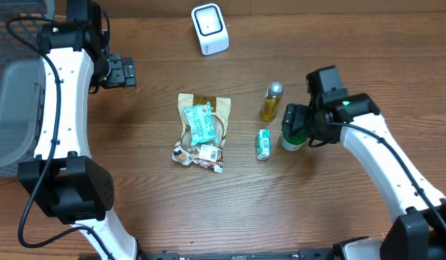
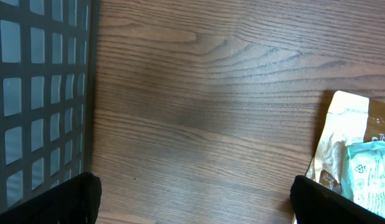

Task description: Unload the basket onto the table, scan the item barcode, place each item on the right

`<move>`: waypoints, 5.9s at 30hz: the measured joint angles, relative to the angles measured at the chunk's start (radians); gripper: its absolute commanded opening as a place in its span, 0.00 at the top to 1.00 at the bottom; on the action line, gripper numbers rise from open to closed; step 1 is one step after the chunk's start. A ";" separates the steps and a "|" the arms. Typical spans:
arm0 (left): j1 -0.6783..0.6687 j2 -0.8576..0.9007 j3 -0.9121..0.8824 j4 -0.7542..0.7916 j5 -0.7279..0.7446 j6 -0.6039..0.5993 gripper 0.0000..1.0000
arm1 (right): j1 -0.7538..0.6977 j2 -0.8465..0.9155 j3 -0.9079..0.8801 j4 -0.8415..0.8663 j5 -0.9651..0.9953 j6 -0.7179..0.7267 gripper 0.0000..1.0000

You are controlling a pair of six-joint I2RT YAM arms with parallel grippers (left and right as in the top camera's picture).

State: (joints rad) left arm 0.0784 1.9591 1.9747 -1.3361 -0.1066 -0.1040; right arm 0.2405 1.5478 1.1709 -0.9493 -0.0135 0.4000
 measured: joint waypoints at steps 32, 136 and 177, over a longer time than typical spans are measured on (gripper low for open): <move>0.000 0.000 0.000 0.001 0.000 0.000 0.00 | 0.004 0.010 -0.132 0.172 0.047 0.011 0.14; 0.000 0.000 0.000 0.001 0.000 0.000 0.01 | -0.036 0.170 0.172 -0.148 0.073 -0.326 0.00; 0.000 0.000 0.000 0.000 0.000 0.000 0.00 | -0.074 0.173 0.098 -0.182 -0.112 -0.034 0.00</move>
State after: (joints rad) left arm 0.0784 1.9591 1.9747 -1.3357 -0.1066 -0.1036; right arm 0.1661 1.7206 1.2694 -1.1316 -0.1257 0.3660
